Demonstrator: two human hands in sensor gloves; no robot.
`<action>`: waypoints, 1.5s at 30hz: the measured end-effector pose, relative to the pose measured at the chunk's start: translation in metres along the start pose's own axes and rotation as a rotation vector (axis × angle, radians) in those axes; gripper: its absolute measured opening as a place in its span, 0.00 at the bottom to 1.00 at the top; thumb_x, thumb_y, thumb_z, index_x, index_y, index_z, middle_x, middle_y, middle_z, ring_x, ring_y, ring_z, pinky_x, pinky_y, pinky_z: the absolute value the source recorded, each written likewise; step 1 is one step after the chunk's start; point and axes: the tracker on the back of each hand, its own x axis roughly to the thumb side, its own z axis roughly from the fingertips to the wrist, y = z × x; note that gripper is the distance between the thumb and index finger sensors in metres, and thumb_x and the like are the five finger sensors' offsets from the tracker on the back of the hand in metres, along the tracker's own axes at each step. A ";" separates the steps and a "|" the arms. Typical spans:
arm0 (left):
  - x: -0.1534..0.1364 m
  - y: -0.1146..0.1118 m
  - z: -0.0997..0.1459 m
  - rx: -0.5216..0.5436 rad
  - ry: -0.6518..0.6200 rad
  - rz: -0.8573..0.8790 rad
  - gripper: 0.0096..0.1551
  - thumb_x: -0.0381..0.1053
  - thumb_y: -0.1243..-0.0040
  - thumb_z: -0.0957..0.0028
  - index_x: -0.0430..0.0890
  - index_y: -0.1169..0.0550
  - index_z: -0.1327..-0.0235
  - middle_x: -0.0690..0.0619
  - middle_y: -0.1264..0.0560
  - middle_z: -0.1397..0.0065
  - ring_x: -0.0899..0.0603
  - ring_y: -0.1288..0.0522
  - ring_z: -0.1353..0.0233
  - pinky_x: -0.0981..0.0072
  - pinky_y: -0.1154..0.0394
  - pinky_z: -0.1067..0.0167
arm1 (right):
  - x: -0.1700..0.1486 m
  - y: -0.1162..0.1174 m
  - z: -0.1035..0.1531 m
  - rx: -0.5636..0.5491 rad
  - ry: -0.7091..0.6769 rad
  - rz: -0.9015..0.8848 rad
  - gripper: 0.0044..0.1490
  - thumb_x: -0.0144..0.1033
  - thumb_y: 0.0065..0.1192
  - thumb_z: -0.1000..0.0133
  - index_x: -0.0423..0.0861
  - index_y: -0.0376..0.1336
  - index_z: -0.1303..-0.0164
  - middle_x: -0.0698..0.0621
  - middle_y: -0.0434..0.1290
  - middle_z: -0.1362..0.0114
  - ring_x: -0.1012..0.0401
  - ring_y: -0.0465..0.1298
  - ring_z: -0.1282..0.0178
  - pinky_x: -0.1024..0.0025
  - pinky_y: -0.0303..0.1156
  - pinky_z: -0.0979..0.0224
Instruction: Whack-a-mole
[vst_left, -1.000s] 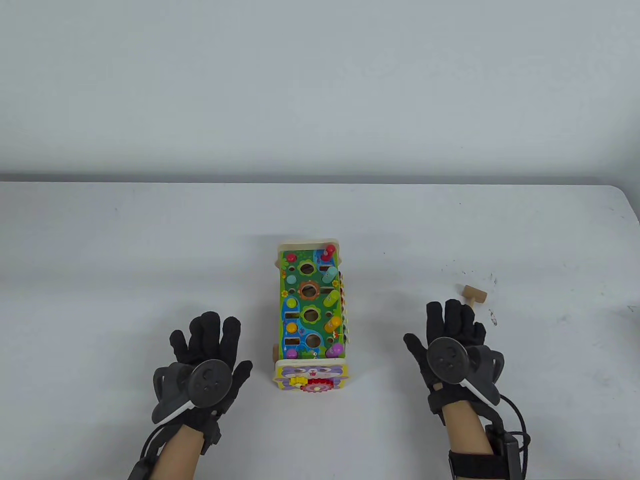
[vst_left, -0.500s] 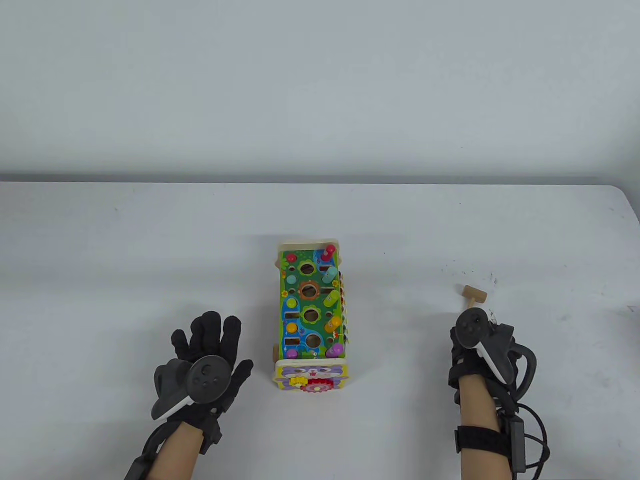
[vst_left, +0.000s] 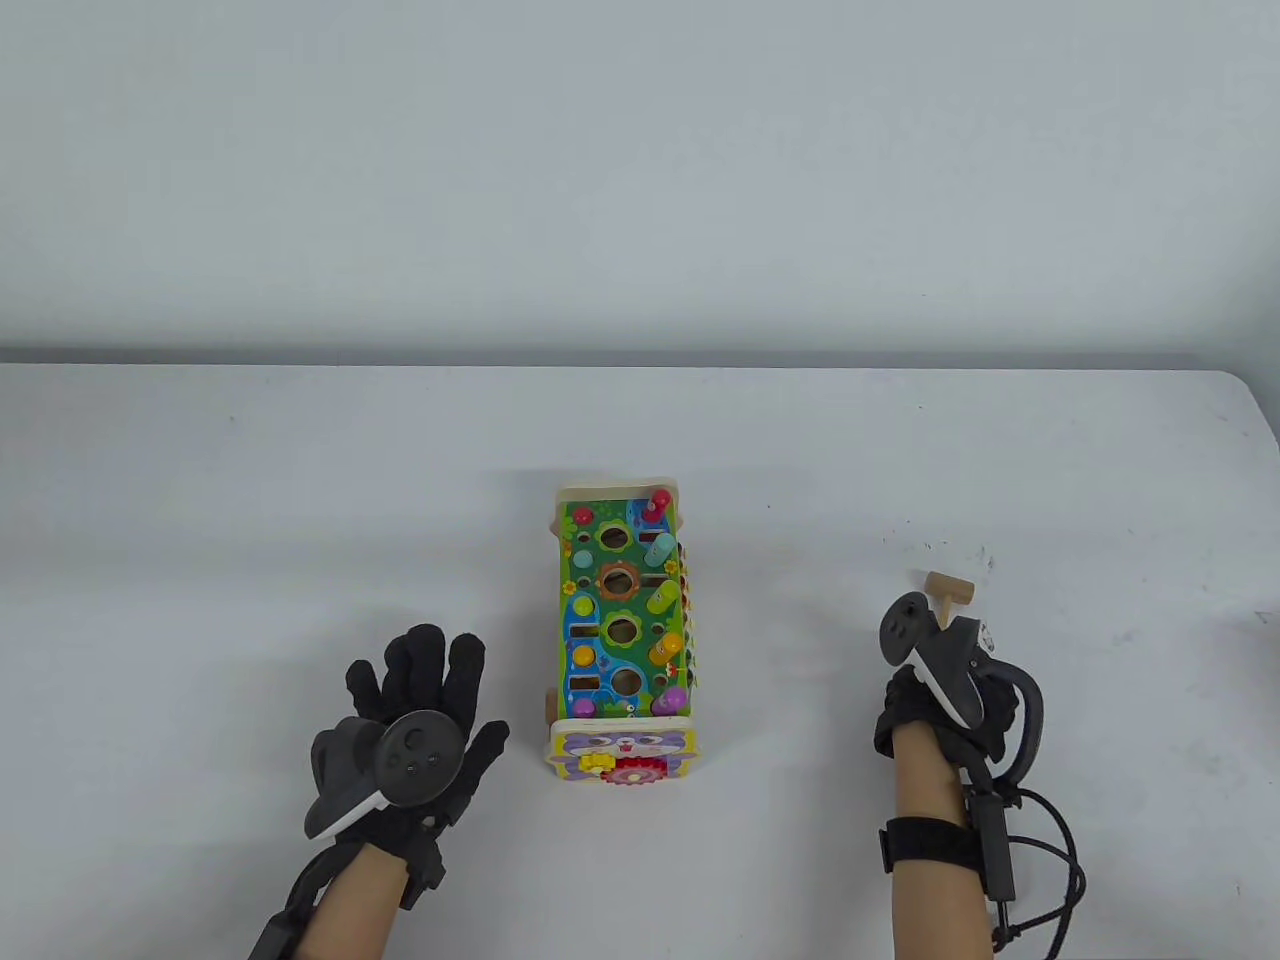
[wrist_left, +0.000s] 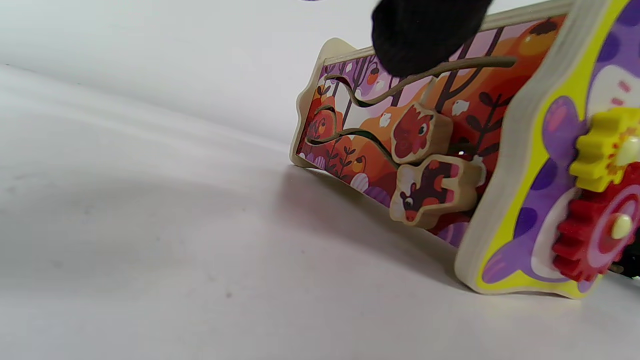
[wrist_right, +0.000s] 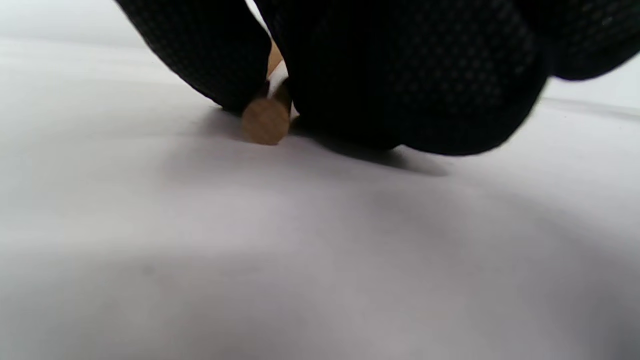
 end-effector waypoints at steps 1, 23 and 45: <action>0.000 0.000 0.000 -0.001 0.000 0.000 0.50 0.57 0.51 0.39 0.40 0.60 0.18 0.26 0.65 0.19 0.16 0.62 0.20 0.15 0.70 0.38 | 0.000 0.001 0.000 0.000 -0.003 0.005 0.29 0.36 0.59 0.41 0.22 0.68 0.52 0.37 0.76 0.57 0.48 0.78 0.66 0.40 0.70 0.50; -0.001 0.002 0.003 0.019 0.000 0.022 0.50 0.57 0.51 0.39 0.40 0.60 0.18 0.26 0.65 0.19 0.16 0.62 0.20 0.15 0.69 0.38 | 0.036 -0.053 0.085 -0.073 -0.585 -0.975 0.29 0.38 0.46 0.41 0.27 0.62 0.45 0.46 0.76 0.59 0.57 0.78 0.72 0.48 0.73 0.57; -0.001 0.003 0.006 0.027 -0.003 0.031 0.50 0.57 0.51 0.40 0.40 0.60 0.18 0.26 0.65 0.19 0.16 0.61 0.20 0.15 0.69 0.38 | 0.012 -0.052 0.097 0.138 -0.931 -1.469 0.27 0.41 0.53 0.38 0.30 0.68 0.50 0.50 0.78 0.68 0.59 0.78 0.79 0.52 0.75 0.61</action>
